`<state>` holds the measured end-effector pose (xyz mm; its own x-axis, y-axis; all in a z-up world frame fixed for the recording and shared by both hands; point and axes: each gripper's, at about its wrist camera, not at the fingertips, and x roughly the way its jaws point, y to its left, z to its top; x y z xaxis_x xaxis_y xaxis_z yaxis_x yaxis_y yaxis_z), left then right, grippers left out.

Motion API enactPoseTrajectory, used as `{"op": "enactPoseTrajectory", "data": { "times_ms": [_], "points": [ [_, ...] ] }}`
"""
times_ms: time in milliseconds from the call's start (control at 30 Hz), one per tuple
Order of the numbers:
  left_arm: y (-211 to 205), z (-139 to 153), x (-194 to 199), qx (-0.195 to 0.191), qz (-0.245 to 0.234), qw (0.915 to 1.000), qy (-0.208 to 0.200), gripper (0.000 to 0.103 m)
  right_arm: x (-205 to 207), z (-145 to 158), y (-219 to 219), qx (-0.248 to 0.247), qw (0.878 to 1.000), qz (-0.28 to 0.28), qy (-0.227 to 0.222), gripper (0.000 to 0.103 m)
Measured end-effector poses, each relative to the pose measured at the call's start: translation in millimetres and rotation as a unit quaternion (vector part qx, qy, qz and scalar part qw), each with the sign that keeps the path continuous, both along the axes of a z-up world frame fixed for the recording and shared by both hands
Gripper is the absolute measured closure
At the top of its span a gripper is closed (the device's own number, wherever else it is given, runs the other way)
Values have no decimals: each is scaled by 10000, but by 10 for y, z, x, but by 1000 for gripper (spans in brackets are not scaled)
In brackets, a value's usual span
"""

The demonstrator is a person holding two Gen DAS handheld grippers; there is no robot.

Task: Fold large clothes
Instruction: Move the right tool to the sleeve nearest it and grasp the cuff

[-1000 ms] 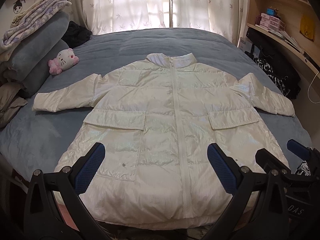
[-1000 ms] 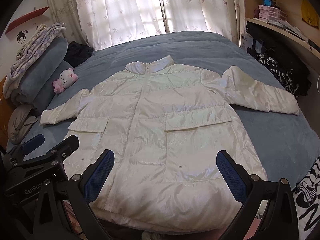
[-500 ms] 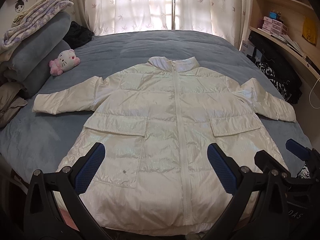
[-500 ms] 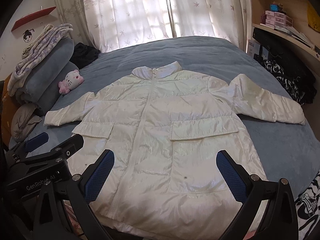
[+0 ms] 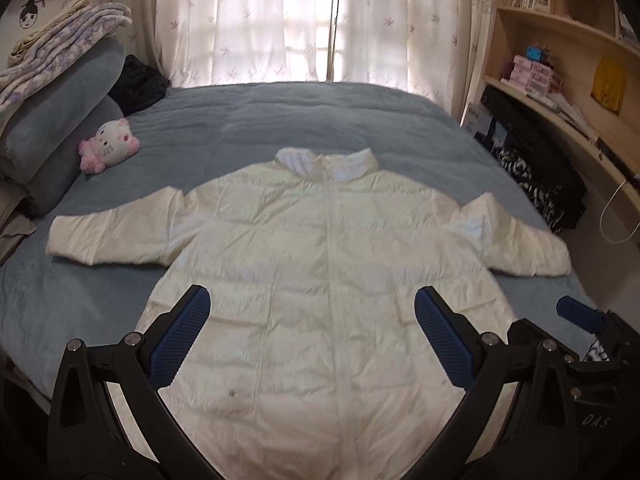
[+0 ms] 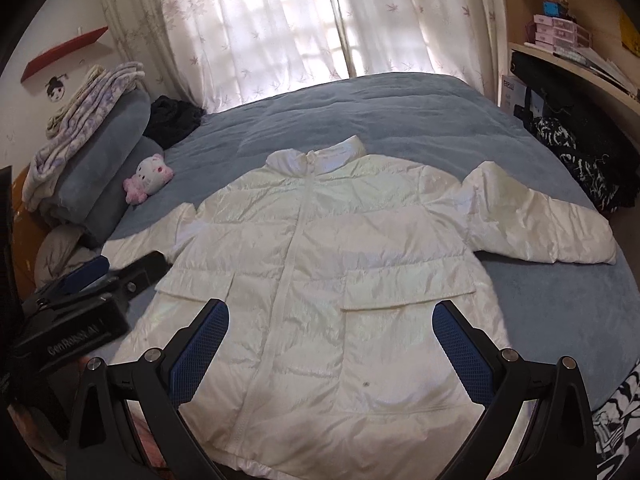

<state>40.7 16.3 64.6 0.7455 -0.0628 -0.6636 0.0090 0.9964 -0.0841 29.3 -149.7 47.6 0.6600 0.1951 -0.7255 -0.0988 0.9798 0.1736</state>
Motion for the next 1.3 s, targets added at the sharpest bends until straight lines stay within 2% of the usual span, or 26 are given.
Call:
{"op": "enactPoseTrajectory", "data": {
  "times_ms": [133,267,367,533,633,700,833,933,1033,1133,1200,1300],
  "points": [
    [-30,361,219,-208,-159,9993,-281,1,152,415,-281,-270,9980,-226,-519,0],
    [-76,741,435,-400,-219,9974,-557,1,211,896,-616,-579,9888,-504,-1279,0],
    [-157,1014,592,-461,-276,9954,-797,1,281,1243,-924,-720,9816,-703,-1620,0],
    [-504,1409,873,-95,-260,9915,-1273,1,474,1621,-1471,-960,9741,-1031,-1768,0],
    [-803,1535,1037,56,-411,9890,-1419,1,584,1743,-1853,-843,9772,-981,-1682,0],
    [-1040,1560,1166,106,-546,9889,-1375,1,691,1741,-2139,-807,9795,-1051,-1519,0],
    [-1525,1411,1524,-27,-810,9917,-1001,1,1003,1404,-2764,-711,9842,-1202,-1085,0],
    [-1883,1149,1771,-102,-927,9926,-779,1,1233,931,-3205,-454,9851,-1512,-685,0],
    [-2206,752,1980,-2,-911,9935,-680,1,1484,445,-3643,-126,9830,-1820,-221,0],
    [-2480,220,2198,99,-900,9950,-430,1,1644,-98,-4080,309,9776,-2068,230,2],
    [-2602,-86,2314,124,-886,9957,-252,1,1722,-466,-4310,445,9719,-2263,460,15],
    [-2812,-557,2514,166,-816,9965,-19,1,1767,-942,-4617,690,9612,-2544,808,18]
  ]
}}
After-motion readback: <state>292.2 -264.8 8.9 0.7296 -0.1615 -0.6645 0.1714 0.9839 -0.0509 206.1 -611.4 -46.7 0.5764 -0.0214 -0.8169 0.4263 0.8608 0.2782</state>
